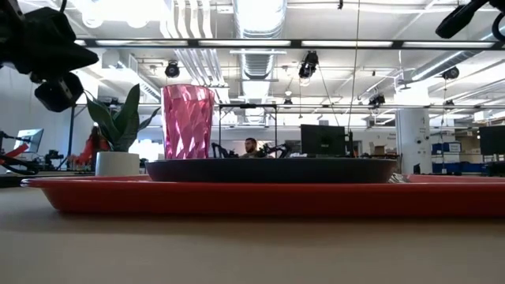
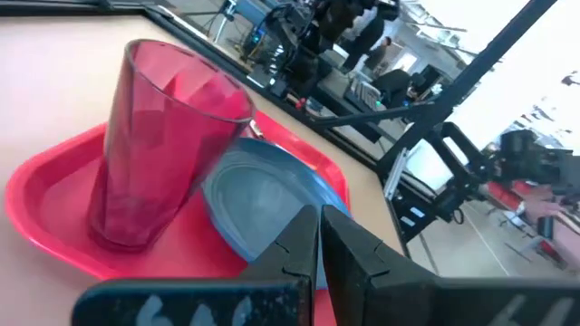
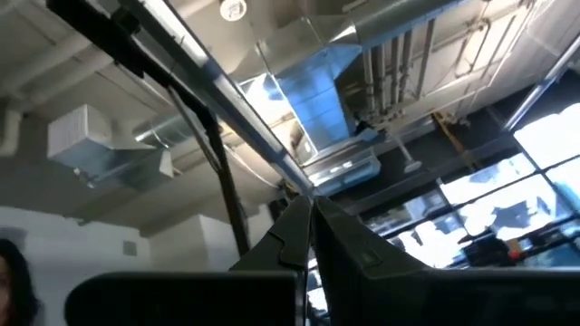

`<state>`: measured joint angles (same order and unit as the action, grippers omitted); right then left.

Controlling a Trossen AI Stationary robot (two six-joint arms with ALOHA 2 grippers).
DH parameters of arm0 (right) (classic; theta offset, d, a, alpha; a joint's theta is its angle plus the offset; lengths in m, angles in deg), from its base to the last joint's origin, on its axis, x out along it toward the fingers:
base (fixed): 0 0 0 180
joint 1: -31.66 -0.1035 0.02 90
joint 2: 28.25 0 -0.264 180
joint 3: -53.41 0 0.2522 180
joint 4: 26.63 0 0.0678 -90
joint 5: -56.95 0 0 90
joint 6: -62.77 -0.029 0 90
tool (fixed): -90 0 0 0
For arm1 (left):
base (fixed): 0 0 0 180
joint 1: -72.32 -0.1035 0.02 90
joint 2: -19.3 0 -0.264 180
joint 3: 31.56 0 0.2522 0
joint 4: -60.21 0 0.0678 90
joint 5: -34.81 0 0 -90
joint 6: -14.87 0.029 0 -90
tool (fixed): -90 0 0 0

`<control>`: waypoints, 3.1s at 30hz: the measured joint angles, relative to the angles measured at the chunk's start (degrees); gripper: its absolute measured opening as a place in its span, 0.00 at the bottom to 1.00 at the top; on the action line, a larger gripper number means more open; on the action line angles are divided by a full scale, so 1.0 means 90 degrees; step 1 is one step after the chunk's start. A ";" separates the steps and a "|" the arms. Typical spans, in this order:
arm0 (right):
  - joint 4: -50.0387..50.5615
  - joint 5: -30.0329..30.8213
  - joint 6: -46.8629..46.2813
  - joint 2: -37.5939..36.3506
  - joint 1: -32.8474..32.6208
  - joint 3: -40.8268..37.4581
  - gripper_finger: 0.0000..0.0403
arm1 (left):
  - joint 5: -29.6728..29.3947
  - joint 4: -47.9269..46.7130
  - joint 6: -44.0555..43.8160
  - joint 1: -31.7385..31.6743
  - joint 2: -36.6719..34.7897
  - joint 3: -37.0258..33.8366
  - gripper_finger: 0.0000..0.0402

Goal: Pick and place plate/cup/fork/spoon on tray
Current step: Return to Home Position

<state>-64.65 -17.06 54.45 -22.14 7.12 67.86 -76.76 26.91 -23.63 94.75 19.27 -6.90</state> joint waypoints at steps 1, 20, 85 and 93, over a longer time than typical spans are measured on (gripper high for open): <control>0.0000 0.0000 -0.0133 0.0003 0.0000 0.0000 0.02 | 0.0027 0.0001 -0.0019 -0.0001 0.0000 0.0000 0.00; 0.0291 -0.0431 -0.1484 0.0736 0.0005 -0.0005 0.02 | 0.0210 -0.0469 -0.0174 0.0000 0.0000 -0.0044 0.00; 0.4059 0.0554 -0.4565 0.0743 0.0005 0.0095 0.02 | 0.0205 -0.0752 -0.0137 0.0000 0.0002 -0.0051 0.00; 0.4059 0.0548 -0.4565 0.0743 0.0005 0.0097 0.02 | 0.0205 -0.0732 -0.0141 0.0000 0.0002 -0.0051 0.00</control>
<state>-28.12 -12.13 13.37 -15.46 7.17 68.74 -74.92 20.32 -24.89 94.74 19.29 -7.36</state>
